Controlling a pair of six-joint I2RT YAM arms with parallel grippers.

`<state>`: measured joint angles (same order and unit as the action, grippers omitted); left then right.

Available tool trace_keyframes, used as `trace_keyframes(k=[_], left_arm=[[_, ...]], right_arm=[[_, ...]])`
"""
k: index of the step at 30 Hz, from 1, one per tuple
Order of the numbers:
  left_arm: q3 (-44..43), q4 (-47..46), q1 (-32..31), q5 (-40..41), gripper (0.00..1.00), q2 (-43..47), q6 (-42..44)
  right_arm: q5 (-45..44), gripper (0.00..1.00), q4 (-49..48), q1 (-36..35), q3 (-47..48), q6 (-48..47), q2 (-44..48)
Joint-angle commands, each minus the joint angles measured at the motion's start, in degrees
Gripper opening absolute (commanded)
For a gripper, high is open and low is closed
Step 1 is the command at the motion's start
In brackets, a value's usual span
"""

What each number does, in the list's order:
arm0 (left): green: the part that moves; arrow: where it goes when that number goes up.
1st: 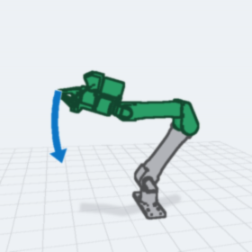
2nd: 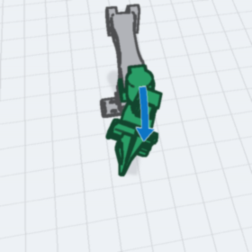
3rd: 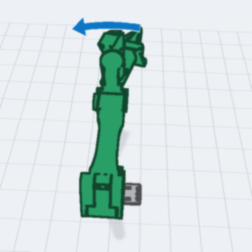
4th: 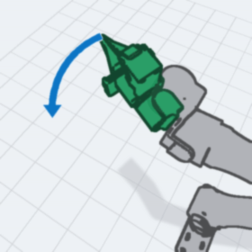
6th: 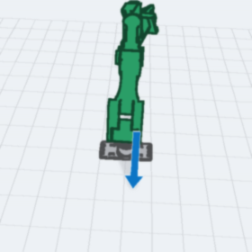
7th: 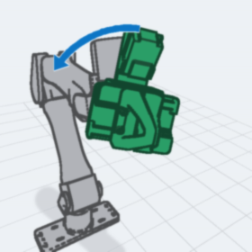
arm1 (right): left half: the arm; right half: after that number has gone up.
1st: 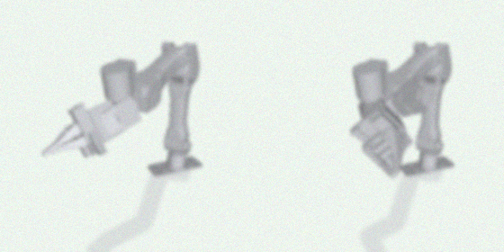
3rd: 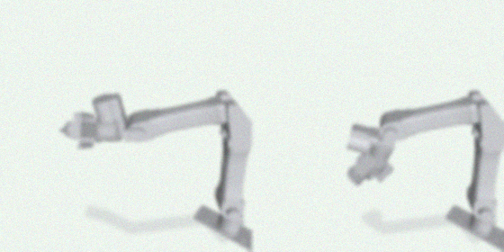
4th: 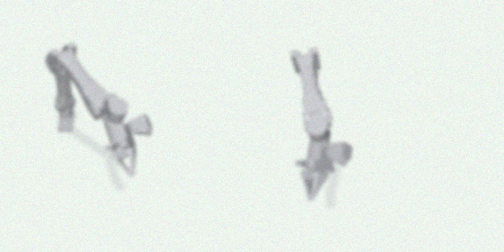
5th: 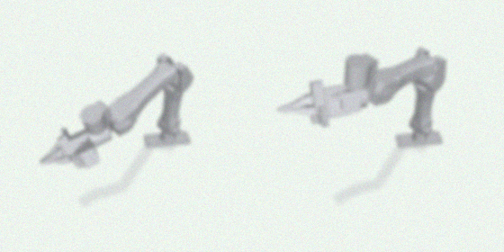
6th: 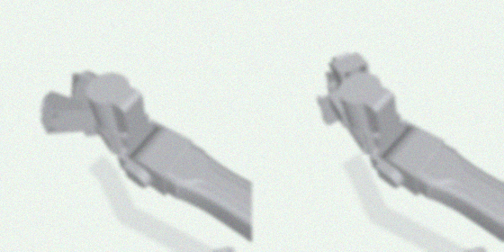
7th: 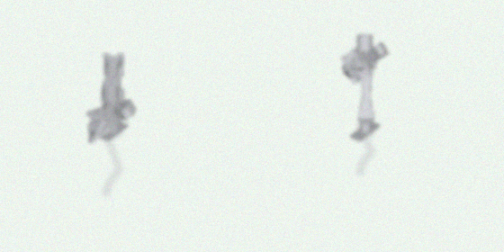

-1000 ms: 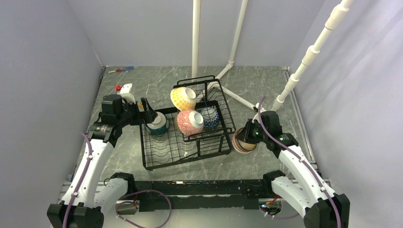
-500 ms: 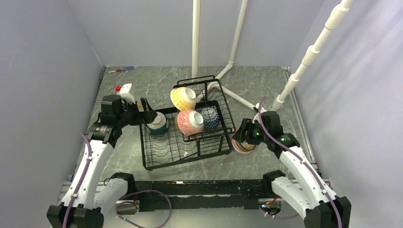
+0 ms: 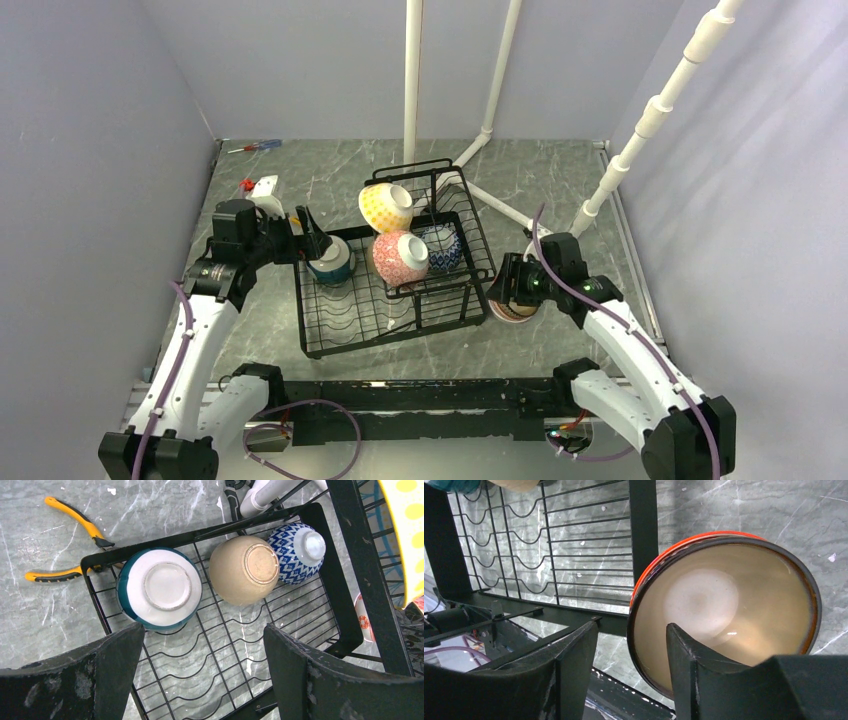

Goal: Load the bowls into the dish rack
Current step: Pick up the bowl from the center of the board.

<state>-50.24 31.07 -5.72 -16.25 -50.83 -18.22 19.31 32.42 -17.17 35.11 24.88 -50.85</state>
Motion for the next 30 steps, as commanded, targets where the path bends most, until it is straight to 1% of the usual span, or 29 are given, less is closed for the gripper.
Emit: trace_keyframes(k=[1,2,5,7,12,16,18,26,30], left_arm=[[-0.7,-1.6,0.3,-0.8,0.94,0.6,-0.1],[-0.8,-1.5,0.3,-0.8,0.94,0.5,0.1],[-0.9,-1.4,0.3,-0.7,0.94,0.5,0.0],[-0.7,-1.4,0.3,-0.4,0.94,0.8,0.0],[-0.4,-1.9,0.2,-0.6,0.94,1.2,-0.2],[-0.5,-1.6,0.3,-0.7,0.94,1.0,-0.1],[-0.6,-1.6,0.3,-0.6,0.94,0.9,0.0],[-0.5,-1.8,0.3,-0.4,0.94,1.8,0.2],[-0.5,-2.1,0.2,-0.5,0.94,1.8,0.2]], right_arm=[[-2.4,0.54,-2.2,-1.9,2.2,-1.3,-0.8],[-3.3,0.51,-2.2,-2.4,2.2,-1.4,-1.2],[-5.1,0.46,-2.2,-3.5,2.6,-1.6,-2.2],[-6.7,0.40,-1.9,-4.5,3.1,-1.8,-2.1],[-8.8,0.23,-1.2,-5.4,4.9,-2.5,-0.7],[-8.9,0.06,-0.6,-5.4,5.8,-3.0,-0.3],[-8.9,0.01,-0.7,-5.4,6.1,-3.2,-0.2],[-10.9,0.00,1.9,-5.4,9.8,-5.3,1.5],[-14.0,0.00,3.2,-5.4,12.8,-5.8,3.7]])
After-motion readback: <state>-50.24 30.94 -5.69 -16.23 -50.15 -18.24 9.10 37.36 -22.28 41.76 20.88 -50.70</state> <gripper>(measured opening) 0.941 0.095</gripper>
